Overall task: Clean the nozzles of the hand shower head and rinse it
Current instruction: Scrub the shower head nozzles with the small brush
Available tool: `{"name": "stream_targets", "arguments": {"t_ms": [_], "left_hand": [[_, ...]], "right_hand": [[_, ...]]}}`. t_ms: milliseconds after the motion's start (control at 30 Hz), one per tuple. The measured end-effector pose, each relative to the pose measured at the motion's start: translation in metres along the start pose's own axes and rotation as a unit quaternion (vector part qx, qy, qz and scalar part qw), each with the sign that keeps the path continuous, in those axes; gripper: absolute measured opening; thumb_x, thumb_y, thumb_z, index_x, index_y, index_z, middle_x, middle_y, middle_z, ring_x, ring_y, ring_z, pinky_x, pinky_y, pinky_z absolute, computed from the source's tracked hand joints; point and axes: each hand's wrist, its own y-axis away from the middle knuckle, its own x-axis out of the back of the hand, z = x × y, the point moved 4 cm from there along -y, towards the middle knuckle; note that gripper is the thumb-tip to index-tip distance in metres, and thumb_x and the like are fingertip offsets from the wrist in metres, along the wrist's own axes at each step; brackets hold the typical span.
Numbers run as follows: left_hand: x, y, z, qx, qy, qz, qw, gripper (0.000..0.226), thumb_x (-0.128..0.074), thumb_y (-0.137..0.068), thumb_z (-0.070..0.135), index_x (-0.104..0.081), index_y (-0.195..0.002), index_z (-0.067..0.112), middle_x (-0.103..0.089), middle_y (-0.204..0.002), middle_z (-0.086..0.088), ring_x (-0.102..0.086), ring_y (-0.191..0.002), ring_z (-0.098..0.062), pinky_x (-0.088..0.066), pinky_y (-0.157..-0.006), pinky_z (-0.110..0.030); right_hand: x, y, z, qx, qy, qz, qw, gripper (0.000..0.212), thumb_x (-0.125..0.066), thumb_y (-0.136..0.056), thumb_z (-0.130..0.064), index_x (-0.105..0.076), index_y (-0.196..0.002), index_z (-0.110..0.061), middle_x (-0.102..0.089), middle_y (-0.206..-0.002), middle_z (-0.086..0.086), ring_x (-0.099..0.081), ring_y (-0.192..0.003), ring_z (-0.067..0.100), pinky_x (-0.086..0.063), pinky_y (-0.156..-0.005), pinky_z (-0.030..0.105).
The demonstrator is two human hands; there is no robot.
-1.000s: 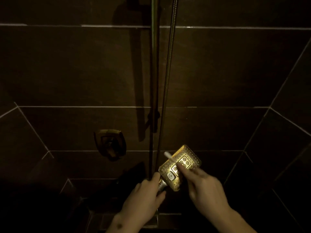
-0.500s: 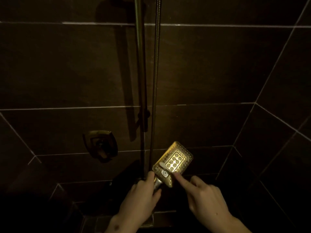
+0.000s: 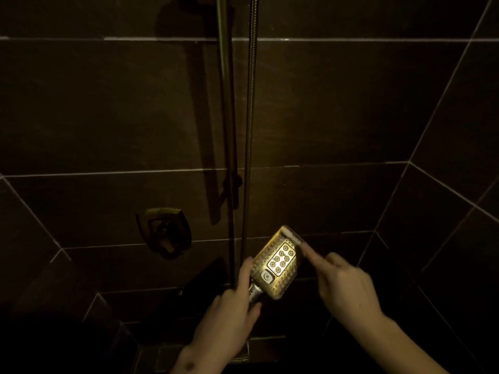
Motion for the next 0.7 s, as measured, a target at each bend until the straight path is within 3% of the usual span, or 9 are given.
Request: {"name": "stream_targets", "arguments": {"t_ms": [67, 167, 233, 300, 367, 400, 467, 567, 700], "left_hand": [[0.001, 0.001, 0.001, -0.002, 0.0, 0.008, 1.0, 0.094, -0.064, -0.097, 0.035, 0.012, -0.148, 0.053, -0.069, -0.124, 0.007, -0.069, -0.101, -0.007, -0.059, -0.088, -0.032], [0.001, 0.0, 0.002, 0.012, 0.001, 0.006, 1.0, 0.088, -0.065, -0.097, 0.035, 0.005, -0.15, 0.048, -0.067, -0.128, 0.006, -0.068, -0.104, -0.006, -0.057, -0.087, -0.027], [0.001, 0.001, 0.001, 0.016, 0.004, 0.005, 1.0, 0.08, -0.065, -0.097, 0.035, -0.003, -0.147, 0.046, -0.066, -0.13, 0.006, -0.067, -0.106, -0.007, -0.057, -0.088, -0.026], [0.003, 0.004, 0.002, 0.01, 0.003, 0.011, 1.0, 0.072, -0.064, -0.097, 0.035, -0.009, -0.143, 0.045, -0.067, -0.126, 0.007, -0.068, -0.103, -0.007, -0.057, -0.085, -0.027], [0.004, 0.005, 0.003, 0.005, -0.009, 0.016, 1.0, 0.071, -0.063, -0.097, 0.036, -0.01, -0.144, 0.043, -0.069, -0.122, 0.007, -0.069, -0.099, -0.008, -0.058, -0.082, -0.028], [0.004, 0.004, 0.003, 0.002, -0.015, 0.022, 1.0, 0.072, -0.063, -0.097, 0.037, -0.008, -0.145, 0.043, -0.069, -0.121, 0.006, -0.069, -0.098, -0.009, -0.058, -0.08, -0.028], [0.006, 0.004, 0.003, -0.003, -0.026, 0.033, 0.999, 0.073, -0.062, -0.098, 0.039, -0.007, -0.146, 0.041, -0.069, -0.121, 0.005, -0.069, -0.098, -0.01, -0.056, -0.078, -0.025], [0.008, 0.006, 0.001, -0.008, -0.042, 0.03, 0.999, 0.073, -0.061, -0.098, 0.04, -0.007, -0.146, 0.042, -0.069, -0.12, 0.006, -0.069, -0.098, -0.009, -0.054, -0.077, -0.023], [0.009, 0.001, 0.0, 0.007, -0.025, 0.021, 0.999, 0.073, -0.062, -0.098, 0.039, -0.008, -0.147, 0.042, -0.068, -0.122, 0.006, -0.068, -0.094, -0.008, -0.051, -0.07, -0.018]], "right_hand": [[0.005, -0.001, 0.001, -0.012, -0.008, 0.001, 1.0, 0.08, -0.065, -0.086, -0.017, -0.019, -0.146, -0.043, -0.047, -0.079, -0.009, -0.037, -0.044, 0.004, -0.037, -0.039, 0.018], [-0.011, 0.024, -0.029, 0.113, -0.007, -0.047, 0.992, 0.091, -0.081, -0.068, -0.022, -0.036, -0.146, -0.035, -0.056, -0.076, -0.009, -0.028, -0.043, 0.002, -0.025, -0.041, 0.012], [-0.019, 0.032, -0.036, 0.152, 0.031, -0.051, 0.987, 0.095, -0.085, -0.061, -0.026, -0.039, -0.143, -0.034, -0.057, -0.075, -0.009, -0.024, -0.043, 0.002, -0.023, -0.039, 0.012], [-0.011, 0.017, -0.021, 0.091, 0.028, -0.033, 0.995, 0.089, -0.079, -0.072, -0.022, -0.033, -0.146, -0.039, -0.059, -0.08, -0.006, -0.03, -0.04, 0.003, -0.031, -0.036, 0.015], [0.007, -0.005, -0.001, 0.017, 0.03, 0.015, 0.999, 0.073, -0.061, -0.09, -0.019, -0.025, -0.149, -0.043, -0.064, -0.099, 0.0, -0.045, -0.045, 0.004, -0.045, -0.043, 0.018], [0.011, -0.009, 0.005, -0.004, 0.015, 0.026, 1.0, 0.066, -0.053, -0.095, -0.02, -0.023, -0.15, -0.042, -0.063, -0.105, 0.001, -0.048, -0.049, 0.004, -0.046, -0.047, 0.017], [0.009, -0.007, 0.005, -0.013, -0.021, 0.029, 0.999, 0.064, -0.046, -0.098, -0.02, -0.018, -0.152, -0.037, -0.056, -0.098, -0.005, -0.048, -0.054, 0.005, -0.043, -0.049, 0.016], [0.01, 0.004, 0.003, -0.025, -0.045, -0.002, 0.999, 0.066, -0.051, -0.096, -0.019, -0.021, -0.152, -0.036, -0.049, -0.087, -0.008, -0.047, -0.055, 0.006, -0.043, -0.047, 0.018], [0.003, 0.015, -0.006, 0.046, -0.018, -0.008, 0.999, 0.079, -0.07, -0.081, -0.015, -0.034, -0.147, -0.037, -0.056, -0.082, -0.007, -0.037, -0.041, 0.003, -0.038, -0.039, 0.015]]}}
